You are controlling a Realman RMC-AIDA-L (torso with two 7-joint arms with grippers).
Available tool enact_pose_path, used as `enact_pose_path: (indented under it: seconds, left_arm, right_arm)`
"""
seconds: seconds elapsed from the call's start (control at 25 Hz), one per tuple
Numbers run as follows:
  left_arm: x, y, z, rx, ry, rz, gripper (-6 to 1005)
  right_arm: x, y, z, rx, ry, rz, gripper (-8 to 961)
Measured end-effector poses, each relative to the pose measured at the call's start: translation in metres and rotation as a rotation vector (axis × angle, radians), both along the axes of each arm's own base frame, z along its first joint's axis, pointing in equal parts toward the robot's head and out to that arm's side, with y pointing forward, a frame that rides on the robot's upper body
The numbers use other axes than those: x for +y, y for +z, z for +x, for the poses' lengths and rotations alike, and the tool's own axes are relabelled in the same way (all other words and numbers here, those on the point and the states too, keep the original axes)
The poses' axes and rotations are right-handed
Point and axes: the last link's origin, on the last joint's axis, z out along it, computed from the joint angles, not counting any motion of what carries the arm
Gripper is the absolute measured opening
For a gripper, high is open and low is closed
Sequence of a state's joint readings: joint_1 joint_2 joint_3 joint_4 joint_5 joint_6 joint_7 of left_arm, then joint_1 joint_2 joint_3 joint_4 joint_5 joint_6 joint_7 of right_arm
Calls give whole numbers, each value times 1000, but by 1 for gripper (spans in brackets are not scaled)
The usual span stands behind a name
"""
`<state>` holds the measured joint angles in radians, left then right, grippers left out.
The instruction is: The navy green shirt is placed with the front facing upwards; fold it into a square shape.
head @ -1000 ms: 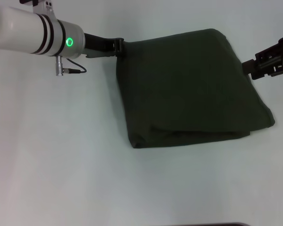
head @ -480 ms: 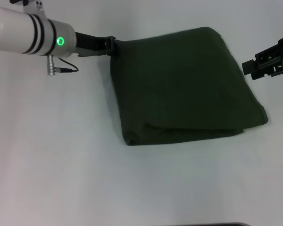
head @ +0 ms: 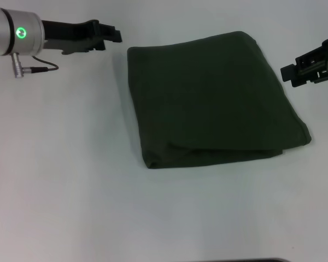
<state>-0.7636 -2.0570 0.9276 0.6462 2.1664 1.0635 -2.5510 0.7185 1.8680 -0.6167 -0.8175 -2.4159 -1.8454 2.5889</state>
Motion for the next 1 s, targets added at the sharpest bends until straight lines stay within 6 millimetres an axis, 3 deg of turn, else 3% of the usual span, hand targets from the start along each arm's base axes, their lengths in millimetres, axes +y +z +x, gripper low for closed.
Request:
enact_pose_path:
  seconds: [0.28,0.48,0.72,1.0]
  left_arm:
    - [-20,-30,27,-53,-95,-130,494]
    - [-22,-42,38,-61,-110,-154,490]
    - [-19,-61,35,7,-96,-137,491]
    - [-12,-69,21,79,-57,-65,493]
  right_arm:
    - [2,0,-1,-3,3,9,432]
    - [2,0,1,-5,0,10,431]
    - [2,-1,4,-7,-9,17,430]
    - [3,-3,4,-10,-10,13,431]
